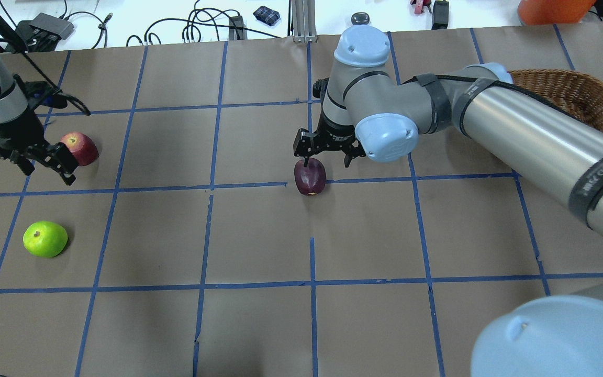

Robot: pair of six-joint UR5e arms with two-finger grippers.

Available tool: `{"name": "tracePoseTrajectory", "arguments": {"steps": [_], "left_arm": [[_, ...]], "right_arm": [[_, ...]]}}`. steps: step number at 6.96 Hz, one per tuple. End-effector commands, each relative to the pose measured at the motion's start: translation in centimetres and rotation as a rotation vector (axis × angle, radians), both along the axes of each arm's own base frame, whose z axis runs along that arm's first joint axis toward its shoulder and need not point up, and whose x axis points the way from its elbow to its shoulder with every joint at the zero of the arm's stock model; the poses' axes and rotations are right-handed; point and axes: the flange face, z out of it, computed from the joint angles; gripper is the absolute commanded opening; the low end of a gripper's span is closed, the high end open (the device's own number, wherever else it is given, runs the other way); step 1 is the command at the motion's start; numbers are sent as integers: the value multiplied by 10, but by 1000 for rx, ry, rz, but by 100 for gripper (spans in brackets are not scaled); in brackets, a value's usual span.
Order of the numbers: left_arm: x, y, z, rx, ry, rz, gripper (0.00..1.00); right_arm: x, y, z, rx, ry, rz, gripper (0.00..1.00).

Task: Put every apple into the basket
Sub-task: 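Grasp the dark red apple with right gripper while left grasps green apple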

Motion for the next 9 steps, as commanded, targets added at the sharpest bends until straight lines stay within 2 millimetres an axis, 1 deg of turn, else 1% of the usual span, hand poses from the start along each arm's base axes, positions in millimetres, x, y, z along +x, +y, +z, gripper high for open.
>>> {"name": "tracePoseTrajectory", "arguments": {"steps": [1,2,3,4,5,6,7,8,9], "left_arm": [[49,31,-45,31,56,-115,100],[61,49,-66,40,69,-87,100],[67,59,-76,42,74,-95,100],[66,60,-88,55,86,-93,100],[65,64,-105,79,104,-92,100],[65,64,-118,85,105,-92,100],[66,63,-124,92,109,-92,100],[67,62,-131,100,111,-85,95],[69,59,-132,85,101,-85,74]], "right_arm": [[13,2,-17,34,-37,10,100],[16,2,-22,45,-49,12,100],[16,1,-35,61,-43,12,100],[17,-1,-52,77,-37,14,100],[19,-7,-61,42,-48,12,100],[19,-11,-58,6,-47,11,94],[17,-16,-53,-30,-45,7,11],[14,-19,-48,-40,-47,1,0],[3,-32,-17,-79,-49,-16,0]]}}
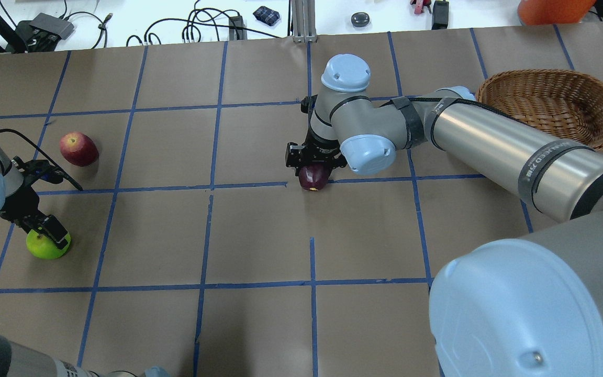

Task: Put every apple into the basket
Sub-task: 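Carry dark red apple to basket with right gripper while left brings green apple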

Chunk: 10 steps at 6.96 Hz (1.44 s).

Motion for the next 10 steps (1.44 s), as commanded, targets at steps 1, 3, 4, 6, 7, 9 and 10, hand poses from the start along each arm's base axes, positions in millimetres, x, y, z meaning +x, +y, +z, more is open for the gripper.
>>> {"name": "tracePoseTrajectory", "arguments": {"steps": [1,3,4,6,7,9,10], "left_arm": [[3,-5,1,-23,-11,11,46],[-15,-14,34,-90,2,136,33],[-41,-16,47,-104,38,298,34],[-190,-35,75,-114,-25,377,34],[-262,-35,86,-136,-25,464,34],[-396,-35,90,-162,-40,587,34],[-450,-39,86,-152,42,676,34]], "right_arm": [[-46,-32,73,-64,72,-64,0],[-148,-82,156,-74,162,-196,0],[-217,-99,175,-66,234,-188,0],[-362,-111,169,-64,313,-87,0],[-425,-110,153,-38,306,-73,0],[-534,-120,85,-58,351,-72,0],[-562,-122,57,-60,369,-65,0]]}}
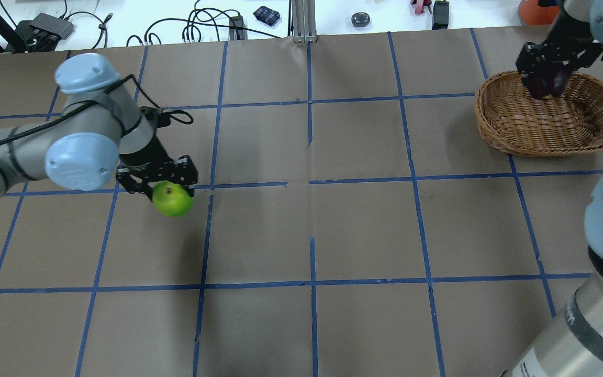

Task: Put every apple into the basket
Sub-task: 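Carry dark red apple to basket with right gripper while left brings green apple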

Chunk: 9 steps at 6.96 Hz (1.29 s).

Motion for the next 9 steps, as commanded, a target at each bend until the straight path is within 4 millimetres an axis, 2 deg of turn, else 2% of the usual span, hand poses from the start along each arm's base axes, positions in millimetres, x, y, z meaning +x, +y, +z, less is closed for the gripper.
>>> {"name": "tracePoseTrajectory", "arguments": {"steps": [1,2,3,4,5,6,7,8,9], "left_arm": [[-106,-2,-15,-58,135,110,34],[-128,-9,-36,-109,151,135,34],[-140,-10,-59,-107,145,126,36],[-149,-10,-70,-108,146,126,37],[-154,-9,-79,-104,141,124,80],[-156,-11,-78,-123,151,138,100],[-155,-18,-60,-154,161,142,100],[-134,-30,-43,-129,147,158,100],[-101,-45,-21,-117,139,165,100]], "right_arm": [[-53,-1,-55,15,20,3,0],[-62,1,-76,40,8,-9,16],[-69,3,-85,58,-2,9,46],[-71,4,-84,62,5,16,98],[-74,4,-79,73,18,13,100],[-76,4,-64,73,56,18,100],[-68,6,-42,55,63,27,100],[-47,12,-7,62,46,46,100],[2,12,34,48,29,96,100]]}}
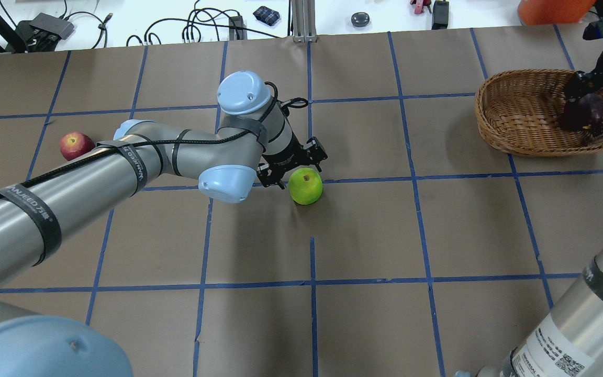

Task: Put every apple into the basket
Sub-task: 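Open right gripper over basket while left gripper releases the green apple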

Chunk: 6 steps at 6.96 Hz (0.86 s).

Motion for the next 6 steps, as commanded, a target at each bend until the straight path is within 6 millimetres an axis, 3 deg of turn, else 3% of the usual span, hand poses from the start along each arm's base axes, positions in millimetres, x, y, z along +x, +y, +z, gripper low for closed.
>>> {"name": "tracePoseTrajectory", "arguments": {"steps": [1,2,3,4,6], "left_arm": [[70,-27,52,30,-24,-29,100],[109,-32,70,37,-130,-111,100],[149,-35,79,27,-186,-227,100],[211,-40,90,8,-235,-289,100],[342,-38,95,26,-244,-338,100]], "right_arm": [[105,2,71,-15,-45,116,100],[174,-1,73,-13,-93,158,100],[236,9,69,52,-203,155,100],[292,16,75,54,-273,81,100],[476,60,60,111,-250,-17,100]]}}
